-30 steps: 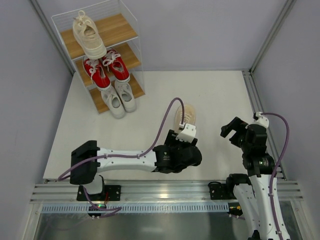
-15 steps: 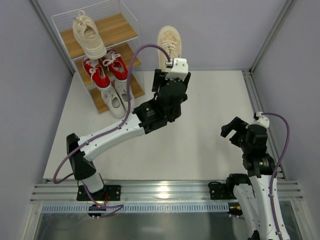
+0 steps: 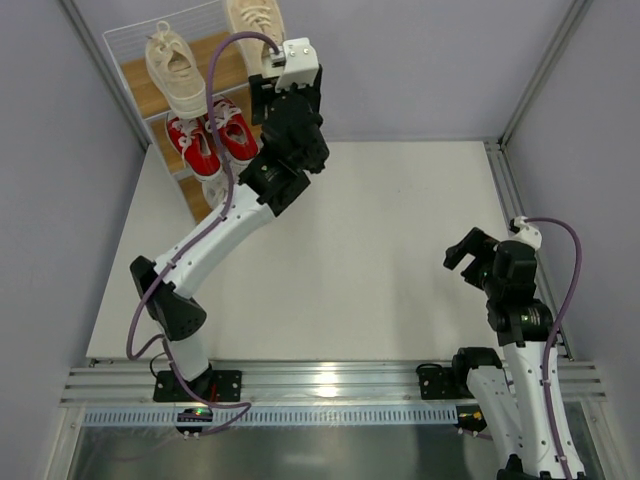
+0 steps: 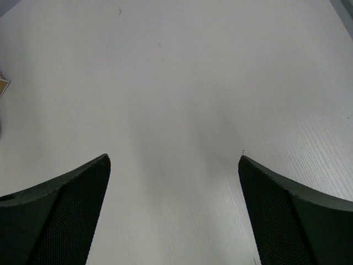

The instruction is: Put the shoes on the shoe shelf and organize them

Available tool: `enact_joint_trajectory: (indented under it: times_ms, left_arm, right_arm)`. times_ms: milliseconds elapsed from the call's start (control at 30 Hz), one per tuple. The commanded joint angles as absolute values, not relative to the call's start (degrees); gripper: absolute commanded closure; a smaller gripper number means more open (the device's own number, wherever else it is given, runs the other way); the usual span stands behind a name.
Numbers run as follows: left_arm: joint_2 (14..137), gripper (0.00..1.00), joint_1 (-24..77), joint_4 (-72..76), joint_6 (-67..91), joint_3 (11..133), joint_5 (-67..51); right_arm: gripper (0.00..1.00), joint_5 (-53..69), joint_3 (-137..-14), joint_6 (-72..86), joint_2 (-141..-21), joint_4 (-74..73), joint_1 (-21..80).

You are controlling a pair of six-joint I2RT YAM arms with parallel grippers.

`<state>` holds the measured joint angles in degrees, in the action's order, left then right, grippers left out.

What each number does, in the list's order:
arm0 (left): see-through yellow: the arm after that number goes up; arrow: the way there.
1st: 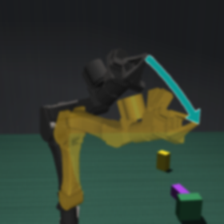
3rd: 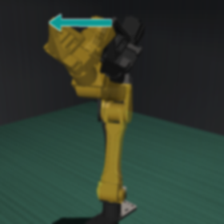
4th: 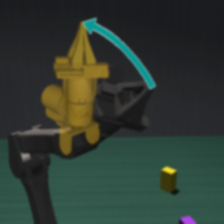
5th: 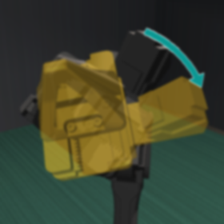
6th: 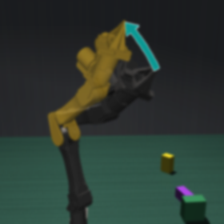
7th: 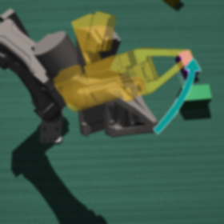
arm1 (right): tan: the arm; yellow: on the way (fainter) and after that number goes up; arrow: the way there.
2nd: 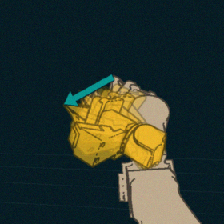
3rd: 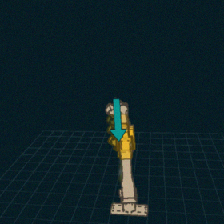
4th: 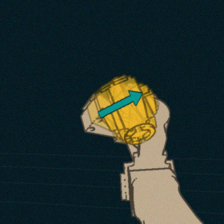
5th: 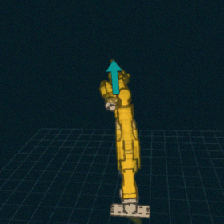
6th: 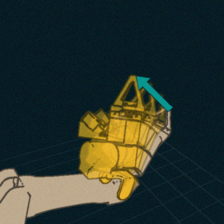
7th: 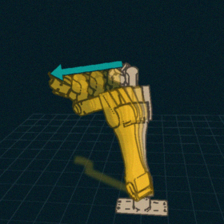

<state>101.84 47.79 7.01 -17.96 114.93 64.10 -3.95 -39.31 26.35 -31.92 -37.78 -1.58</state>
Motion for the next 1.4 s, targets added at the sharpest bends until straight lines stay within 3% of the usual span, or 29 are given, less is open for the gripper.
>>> enact_joint_trajectory:
  times_ms: [0,400,667,1200,1300,1367]
  left_arm:
    - [100.81,1.00,43.87,8.45,-14.52,118.91,62.15]
    - [108.09,1.00,30.77,-16.77,3.86,134.99,51.77]
    - [108.72,1.00,28.04,-22.59,9.05,136.93,44.13]
    - [108.55,0.99,24.88,-25.23,13.97,137.81,45.18]
    - [108.63,0.88,24.96,-24.96,13.97,138.78,44.30]
    - [108.90,0.65,24.87,-24.87,13.80,139.83,43.86]
  right_arm:
    - [0.03,-4.92,-41.75,25.58,-33.57,-37.09,-1.50]
    - [0.03,-5.10,-43.95,25.05,-36.21,-37.00,-1.58]
    - [0.03,-4.75,-42.89,25.05,-35.95,-36.39,-1.50]
    - [0.03,-5.01,-42.10,24.17,-34.98,-36.30,-1.58]
    - [0.03,-5.27,-42.19,24.26,-34.63,-36.39,-1.58]
    - [0.03,-5.36,-42.10,24.17,-34.19,-36.47,-1.58]
